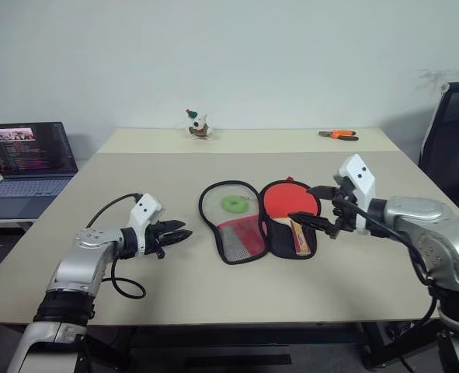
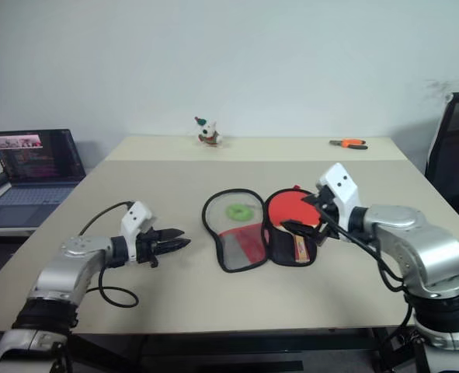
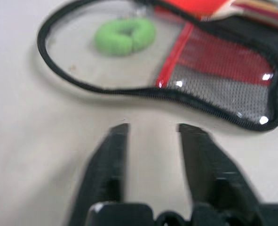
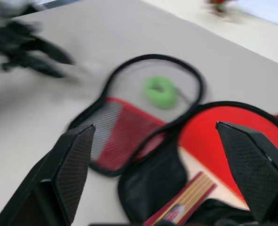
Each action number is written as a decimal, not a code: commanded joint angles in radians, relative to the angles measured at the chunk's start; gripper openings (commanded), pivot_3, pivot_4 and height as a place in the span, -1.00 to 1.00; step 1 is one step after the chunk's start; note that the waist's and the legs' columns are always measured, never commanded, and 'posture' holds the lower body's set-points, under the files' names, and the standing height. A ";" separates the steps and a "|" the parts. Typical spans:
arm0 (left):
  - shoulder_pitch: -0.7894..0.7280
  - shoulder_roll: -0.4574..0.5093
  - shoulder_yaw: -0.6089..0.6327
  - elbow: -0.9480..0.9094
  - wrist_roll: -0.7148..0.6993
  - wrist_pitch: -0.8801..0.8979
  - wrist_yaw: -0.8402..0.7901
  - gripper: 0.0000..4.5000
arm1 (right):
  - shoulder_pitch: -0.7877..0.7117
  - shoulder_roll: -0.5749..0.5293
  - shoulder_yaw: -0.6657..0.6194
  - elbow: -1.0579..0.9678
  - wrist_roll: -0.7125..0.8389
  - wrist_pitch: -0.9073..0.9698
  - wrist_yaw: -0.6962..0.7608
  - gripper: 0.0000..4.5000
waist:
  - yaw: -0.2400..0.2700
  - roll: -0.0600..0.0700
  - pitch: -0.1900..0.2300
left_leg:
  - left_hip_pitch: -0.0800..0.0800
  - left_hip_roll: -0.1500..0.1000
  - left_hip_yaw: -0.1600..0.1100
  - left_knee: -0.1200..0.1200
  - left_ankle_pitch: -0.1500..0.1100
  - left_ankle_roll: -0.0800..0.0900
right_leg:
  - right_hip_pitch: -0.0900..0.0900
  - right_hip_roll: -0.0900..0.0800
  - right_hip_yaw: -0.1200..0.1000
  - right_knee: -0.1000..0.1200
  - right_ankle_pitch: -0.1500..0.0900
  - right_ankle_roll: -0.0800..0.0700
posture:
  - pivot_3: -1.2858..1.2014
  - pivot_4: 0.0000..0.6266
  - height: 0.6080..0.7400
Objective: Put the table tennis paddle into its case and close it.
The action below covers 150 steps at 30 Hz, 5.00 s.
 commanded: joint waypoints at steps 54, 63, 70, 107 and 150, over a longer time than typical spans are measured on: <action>-0.395 -0.327 0.041 0.302 0.034 -0.180 -0.222 -0.99 | -0.011 -0.050 0.030 0.342 -0.026 -0.081 -0.106 1.00 | -0.017 -0.004 0.002 | 0.000 0.000 0.001 0.011 0.000 0.000 | 0.000 0.001 0.004 0.009 0.000 0.002 | 0.03 -0.52 1.00; -0.088 -0.118 0.123 -0.226 -0.109 0.147 -0.150 -0.99 | -0.128 0.088 0.095 0.748 -0.135 -0.179 -0.132 1.00 | 0.002 -0.004 0.002 | -0.001 -0.001 -0.001 0.012 0.000 0.000 | 0.000 -0.001 0.003 0.009 0.000 0.002 | 0.03 -0.52 1.00; -0.020 -0.090 0.140 -0.345 -0.147 0.209 -0.073 -0.99 | -0.213 0.162 0.108 1.014 -0.230 -0.296 -0.142 1.00 | 0.002 -0.004 0.002 | -0.001 -0.001 0.001 0.012 0.000 0.000 | 0.000 -0.002 0.003 0.009 0.000 0.002 | 0.03 -0.52 1.00; 0.153 0.066 0.111 -0.534 -0.295 0.311 -0.167 -1.00 | -0.263 0.399 0.159 1.011 -0.244 -0.097 0.098 -0.99 | -0.048 -0.005 0.000 | 0.010 0.016 0.012 0.007 -0.002 -0.001 | 0.000 0.015 0.024 0.009 0.003 -0.005 | 0.03 -0.52 1.00; 0.291 0.127 0.065 -0.634 -0.325 0.304 -0.203 -1.00 | 0.143 0.272 0.045 0.273 0.050 0.372 -0.148 -0.99 | -0.013 -0.005 0.000 | 0.011 0.017 0.014 -0.002 -0.003 -0.002 | 0.000 0.016 0.025 0.000 0.002 -0.006 | 0.03 -0.52 1.00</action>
